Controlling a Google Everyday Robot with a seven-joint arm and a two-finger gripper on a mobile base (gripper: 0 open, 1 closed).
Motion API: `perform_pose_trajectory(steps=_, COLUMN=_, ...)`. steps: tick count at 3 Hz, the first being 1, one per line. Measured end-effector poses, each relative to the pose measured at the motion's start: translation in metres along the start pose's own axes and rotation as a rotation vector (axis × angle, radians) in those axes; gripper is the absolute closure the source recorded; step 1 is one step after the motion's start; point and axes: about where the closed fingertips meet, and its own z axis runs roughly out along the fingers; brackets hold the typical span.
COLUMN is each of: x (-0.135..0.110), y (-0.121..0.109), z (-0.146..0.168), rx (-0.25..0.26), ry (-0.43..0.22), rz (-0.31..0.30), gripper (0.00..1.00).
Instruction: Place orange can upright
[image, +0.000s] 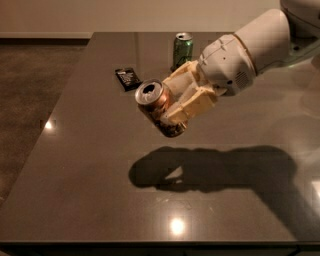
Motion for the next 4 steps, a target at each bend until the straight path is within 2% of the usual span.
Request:
perform_pose_trajectory(steps=1, x=0.006, y=-0.010, z=-0.001, rx=0.099, ry=-0.085, rz=0.130, gripper=1.00)
perform_pose_trajectory(steps=2, x=0.011, y=-0.016, z=0.010, rx=0.166, ry=-0.157, rz=0.209, gripper=1.00)
perform_pose_trajectory(steps=3, x=0.014, y=-0.017, z=0.024, rx=0.195, ry=-0.221, rz=0.248, gripper=1.00)
perform_pose_trajectory(steps=4, x=0.019, y=-0.018, z=0.036, rx=0.203, ry=-0.292, rz=0.273, gripper=1.00)
